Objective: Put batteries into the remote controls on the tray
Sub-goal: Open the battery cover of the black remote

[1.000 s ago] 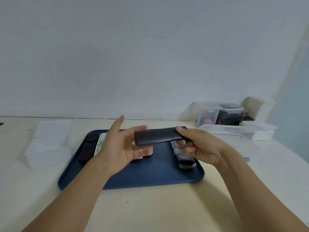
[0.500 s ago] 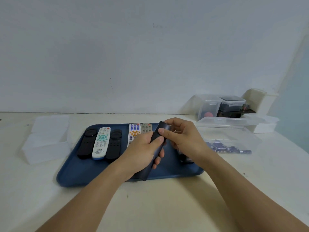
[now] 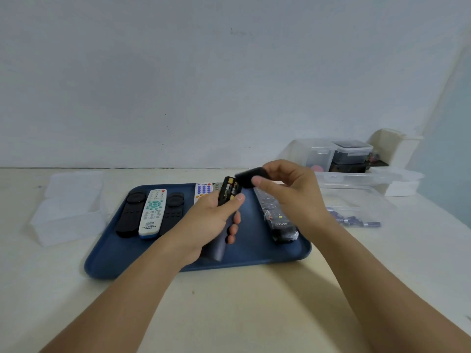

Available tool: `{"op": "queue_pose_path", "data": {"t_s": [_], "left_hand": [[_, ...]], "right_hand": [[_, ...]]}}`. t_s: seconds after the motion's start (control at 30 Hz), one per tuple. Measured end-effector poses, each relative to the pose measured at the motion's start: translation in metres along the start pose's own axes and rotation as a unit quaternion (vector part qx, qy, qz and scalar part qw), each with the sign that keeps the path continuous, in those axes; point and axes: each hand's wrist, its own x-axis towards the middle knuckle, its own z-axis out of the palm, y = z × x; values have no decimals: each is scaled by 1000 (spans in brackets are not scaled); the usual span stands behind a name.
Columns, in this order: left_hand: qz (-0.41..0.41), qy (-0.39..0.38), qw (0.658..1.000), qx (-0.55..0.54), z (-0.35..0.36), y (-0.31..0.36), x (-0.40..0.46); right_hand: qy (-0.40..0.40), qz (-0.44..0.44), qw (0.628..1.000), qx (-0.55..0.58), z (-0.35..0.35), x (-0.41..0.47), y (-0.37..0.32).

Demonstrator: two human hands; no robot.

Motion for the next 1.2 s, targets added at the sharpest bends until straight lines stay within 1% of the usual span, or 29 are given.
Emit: {"op": "queue_pose_path", "data": {"t_s": [0.03, 0.07, 0.1, 0.17, 0.2, 0.27, 0.37, 0.47, 0.5, 0.57, 0.63, 0.67, 0.7, 0.73, 0.77, 0.83, 0.87, 0.9, 0.97, 1.07, 1.2], "left_hand": [[-1, 18, 999, -26, -2, 3, 1], [-4, 36, 998, -58, -5, 5, 2], [-10, 53, 994, -96, -8, 7, 3], [-18, 75, 987, -143, -13, 10, 5], [-16, 80, 987, -142, -14, 9, 5], [-10, 75, 989, -126, -13, 7, 4], [-11, 55, 993, -100, -11, 4, 4], [-15, 35, 997, -73, -13, 2, 7], [-16, 27, 997, -67, -13, 1, 7], [-17, 15, 998, -63, -12, 2, 7], [-20, 5, 997, -69, -11, 2, 6], [-22, -2, 997, -73, -11, 2, 5], [-23, -10, 997, -77, -10, 3, 5], [-24, -16, 996, -80, -9, 3, 4], [-26, -17, 996, -81, -9, 3, 3], [-29, -14, 997, -74, -7, 2, 3], [-27, -14, 997, -64, -7, 2, 4], [-23, -14, 998, -55, -6, 1, 4], [-12, -18, 999, -43, -3, -2, 4], [14, -41, 999, -14, 4, -5, 1], [61, -49, 995, 69, 12, -8, -1]], "right_hand": [[17, 38, 998, 36, -5, 1, -5], [10, 88, 994, 62, -11, 1, -8], [-20, 145, 987, 69, -16, 1, -11], [-103, 246, 964, 28, -19, -4, -10], [-139, 278, 950, -11, -16, -8, -10], [-178, 305, 933, -70, -6, -15, -8], [-187, 286, 932, -120, 4, -19, -6], [-218, 266, 923, -171, 5, -21, -6], [-229, 242, 920, -208, 6, -22, -7], [-240, 160, 907, -308, 6, -22, -9], [-257, 83, 880, -390, 3, -22, -9], [-267, 60, 871, -409, 2, -22, -9], [-273, 43, 871, -407, 1, -21, -8], [-263, 31, 886, -380, 0, -21, -10], [-232, 22, 914, -334, 1, -21, -12], [-114, -11, 965, -234, 5, -20, -14], [-53, -29, 978, -201, 7, -20, -14], [-5, -44, 983, -181, 10, -20, -14], [46, -56, 983, -170, 18, -20, -9], [67, -42, 982, -174, 25, -22, -1], [87, -24, 983, -162, 26, -21, 4]]}}
